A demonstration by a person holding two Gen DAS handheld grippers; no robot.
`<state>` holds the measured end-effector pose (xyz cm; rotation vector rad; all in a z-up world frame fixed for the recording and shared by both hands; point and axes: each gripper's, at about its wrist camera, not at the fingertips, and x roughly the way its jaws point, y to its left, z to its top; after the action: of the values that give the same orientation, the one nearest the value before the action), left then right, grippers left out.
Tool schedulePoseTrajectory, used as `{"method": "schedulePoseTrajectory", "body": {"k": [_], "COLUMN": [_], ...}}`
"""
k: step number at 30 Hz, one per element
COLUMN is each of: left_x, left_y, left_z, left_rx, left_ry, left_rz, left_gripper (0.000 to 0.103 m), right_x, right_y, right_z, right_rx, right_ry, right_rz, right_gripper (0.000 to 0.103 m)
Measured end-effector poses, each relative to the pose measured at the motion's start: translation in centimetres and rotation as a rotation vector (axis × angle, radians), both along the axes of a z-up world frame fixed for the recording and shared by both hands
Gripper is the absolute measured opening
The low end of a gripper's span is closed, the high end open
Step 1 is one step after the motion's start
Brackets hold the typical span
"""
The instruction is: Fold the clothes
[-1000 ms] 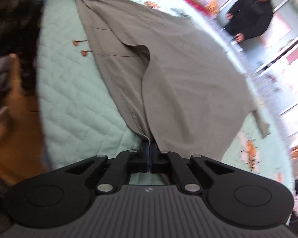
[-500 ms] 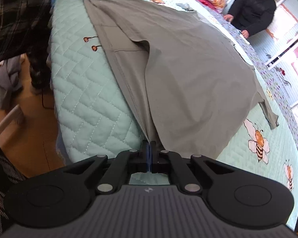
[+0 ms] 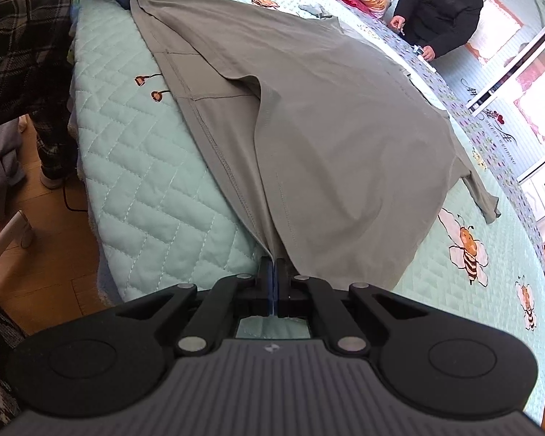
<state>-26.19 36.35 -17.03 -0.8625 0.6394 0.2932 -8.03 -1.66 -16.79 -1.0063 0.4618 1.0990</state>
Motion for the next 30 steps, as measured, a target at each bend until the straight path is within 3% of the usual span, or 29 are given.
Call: {"method": "schedulePoseTrajectory", "body": {"k": [4, 12, 17, 24, 26, 30], "left_x": [0.1, 0.1, -1.4, -1.1, -1.6, -2.9], "left_y": [0.7, 0.3, 0.4, 0.3, 0.5, 0.8], "left_z": [-0.7, 0.0, 0.6, 0.3, 0.5, 1.4], "left_rx": [0.016, 0.091, 0.103, 0.072, 0.071, 0.149], "left_ry": [0.019, 0.057, 0.106, 0.088, 0.085, 0.063], "left_rz": [0.016, 0.023, 0.045, 0.028, 0.053, 0.105], "left_gripper": [0.006, 0.001, 0.001, 0.002, 0.008, 0.025], "right_x": [-0.2, -0.2, -0.7, -0.6, -0.6, -0.7], "right_y": [0.1, 0.2, 0.4, 0.0, -0.1, -0.1], "right_z": [-0.1, -0.1, -0.1, -0.4, -0.5, -0.5], "right_rx": [0.003, 0.007, -0.034, 0.027, 0.047, 0.067], "right_ry": [-0.012, -0.016, -0.05, -0.048, -0.046, -0.042], "right_rz": [-0.007, -0.021, 0.011, -0.033, -0.048, -0.076], "right_gripper": [0.001, 0.001, 0.001, 0.001, 0.001, 0.001]}}
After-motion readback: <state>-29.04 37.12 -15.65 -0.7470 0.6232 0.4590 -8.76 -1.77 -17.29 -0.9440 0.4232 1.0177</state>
